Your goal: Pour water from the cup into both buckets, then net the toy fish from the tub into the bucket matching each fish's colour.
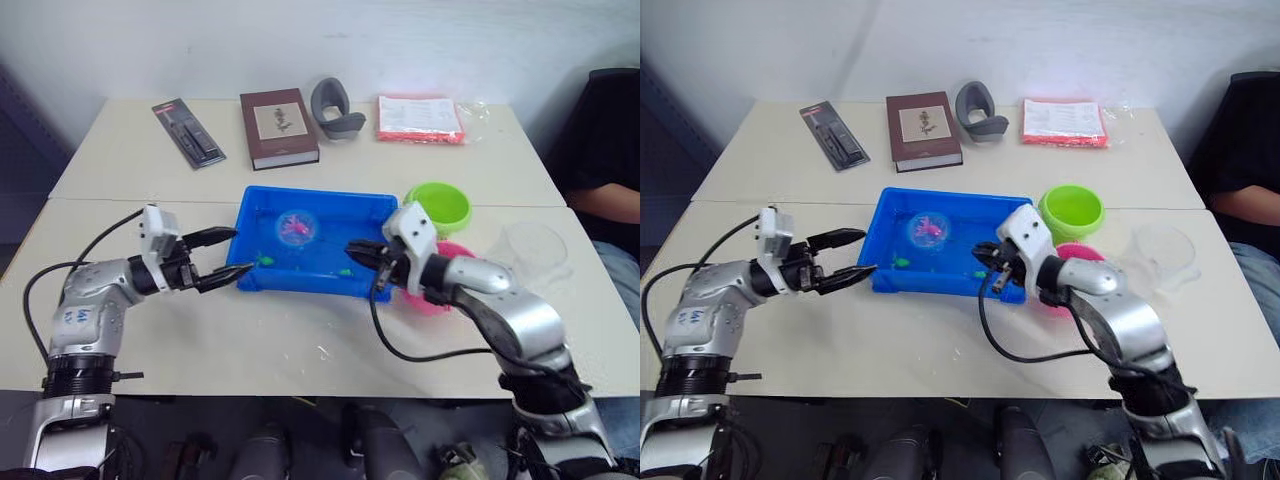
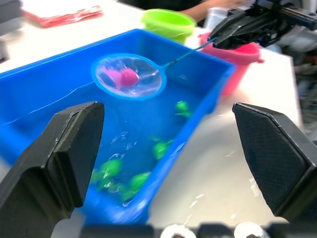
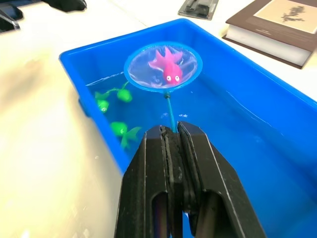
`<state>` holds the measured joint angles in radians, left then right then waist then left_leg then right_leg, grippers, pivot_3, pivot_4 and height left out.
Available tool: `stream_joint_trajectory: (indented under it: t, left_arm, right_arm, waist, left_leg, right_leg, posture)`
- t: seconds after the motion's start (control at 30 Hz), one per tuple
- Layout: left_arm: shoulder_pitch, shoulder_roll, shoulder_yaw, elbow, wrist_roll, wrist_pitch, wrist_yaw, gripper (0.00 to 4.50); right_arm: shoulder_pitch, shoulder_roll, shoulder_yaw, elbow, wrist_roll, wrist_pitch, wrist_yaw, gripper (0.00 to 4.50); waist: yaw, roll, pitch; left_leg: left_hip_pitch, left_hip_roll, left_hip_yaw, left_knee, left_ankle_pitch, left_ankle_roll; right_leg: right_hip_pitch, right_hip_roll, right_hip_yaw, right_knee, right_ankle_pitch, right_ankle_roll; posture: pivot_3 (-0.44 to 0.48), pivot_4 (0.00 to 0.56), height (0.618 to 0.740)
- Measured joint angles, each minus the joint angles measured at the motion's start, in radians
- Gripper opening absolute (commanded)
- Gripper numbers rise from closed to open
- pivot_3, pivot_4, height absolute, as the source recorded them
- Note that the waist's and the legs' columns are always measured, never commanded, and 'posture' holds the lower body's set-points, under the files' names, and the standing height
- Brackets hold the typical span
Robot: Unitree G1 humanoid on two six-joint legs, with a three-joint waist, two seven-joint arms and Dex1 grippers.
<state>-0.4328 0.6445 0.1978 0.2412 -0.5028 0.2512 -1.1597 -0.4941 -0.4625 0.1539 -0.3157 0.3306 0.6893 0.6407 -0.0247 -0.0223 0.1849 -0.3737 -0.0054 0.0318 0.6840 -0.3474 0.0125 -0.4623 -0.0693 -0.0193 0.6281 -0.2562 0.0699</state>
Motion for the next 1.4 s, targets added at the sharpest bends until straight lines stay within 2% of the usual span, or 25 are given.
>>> stream_joint_trajectory:
  t: [0.03,0.3,0.53,0.7,0.8,0.9,0.97,1.1,1.27,1.4]
  left_arm:
    - [-0.005,-0.018,-0.031,-0.009,-0.004,0.002,-0.023,4.47]
    - [-0.035,-0.06,-0.099,-0.046,-0.005,0.01,-0.067,4.47]
    - [-0.076,-0.094,-0.121,-0.078,-0.019,0.023,-0.088,4.47]
    - [-0.074,-0.117,-0.132,-0.087,-0.027,0.039,-0.094,4.47]
    - [-0.072,-0.132,-0.14,-0.13,-0.043,0.067,-0.081,4.47]
    - [-0.066,-0.144,-0.146,-0.179,-0.059,0.095,-0.07,4.47]
    - [-0.066,-0.167,-0.174,-0.209,-0.063,0.115,-0.051,4.47]
    - [-0.066,-0.192,-0.191,-0.239,-0.063,0.137,-0.023,4.47]
    - [-0.067,-0.204,-0.209,-0.241,-0.063,0.144,-0.003,4.47]
    - [-0.071,-0.213,-0.215,-0.242,-0.063,0.144,0.01,4.47]
  right_arm:
    - [0.073,-0.026,-0.056,-0.103,0.034,0.038,-0.002,0.0]
    - [0.238,-0.056,-0.204,-0.307,0.113,0.117,-0.044,0.0]
    - [0.425,-0.076,-0.472,-0.521,0.223,0.126,-0.06,0.0]
    - [0.602,-0.079,-0.67,-0.603,0.267,0.139,-0.061,0.0]
    - [0.743,-0.119,-0.762,-0.625,0.226,0.095,-0.021,0.0]
    - [0.808,-0.076,-0.833,-0.625,0.217,0.06,-0.017,0.0]
    - [0.905,-0.072,-0.882,-0.616,0.156,-0.056,0.005,0.0]
    - [1.009,-0.057,-0.85,-0.506,-0.046,-0.326,0.015,0.0]
    - [1.046,-0.086,-0.769,-0.347,-0.341,-0.711,-0.021,0.0]
    - [1.048,-0.12,-0.746,-0.242,-0.612,-0.987,-0.141,0.0]
  waist:
    - [0.002,0.0,0.0]
    - [0.0,0.0,0.0]
    - [0.014,0.0,0.0]
    - [0.028,0.0,0.0]
    - [0.034,0.0,0.0]
    - [0.036,0.0,0.0]
    - [0.032,0.0,-0.001]
    - [0.028,0.0,-0.001]
    - [0.024,0.0,-0.001]
    - [0.024,0.0,-0.001]
  left_leg:
    - [0.0,0.0,0.0,0.0,0.0,0.0]
    - [0.002,0.0,0.002,0.0,0.0,0.001]
    - [0.004,0.0,0.003,0.0,0.0,0.002]
    - [0.006,0.0,0.003,0.0,-0.002,0.004]
    - [0.008,0.0,0.002,0.0,-0.003,0.007]
    - [0.016,0.001,0.002,0.0,-0.005,0.009]
    - [0.02,0.001,0.004,0.0,-0.006,0.01]
    - [0.021,0.0,0.004,0.0,-0.006,0.01]
    - [0.022,0.0,0.006,0.0,-0.006,0.01]
    - [0.022,0.0,0.006,0.0,-0.005,0.009]
  right_leg:
    - [0.0,0.0,0.0,0.0,0.0,0.0]
    - [0.001,0.002,0.002,0.0,0.001,0.001]
    - [0.004,0.003,0.004,0.0,0.001,0.002]
    - [0.005,0.005,0.004,0.0,0.001,0.002]
    - [0.01,0.005,0.004,-0.003,0.001,0.003]
    - [0.018,0.006,0.005,-0.007,0.002,0.003]
    - [0.021,0.006,0.007,-0.008,0.002,0.003]
    - [0.021,0.007,0.008,-0.007,0.002,0.003]
    - [0.021,0.007,0.009,-0.007,0.002,0.003]
    - [0.021,0.007,0.01,-0.006,0.002,0.003]
  posture:
    - [0.0,0.15,0.74]
    - [0.0,0.15,0.74]
    - [0.0,0.15,0.74]
    - [0.0,0.15,0.74]
    - [0.0,0.15,0.74]
    - [0.0,0.15,0.74]
    - [0.0,0.15,0.74]
    - [0.0,0.15,0.74]
    - [0.0,0.15,0.74]
    - [0.0,0.15,0.74]
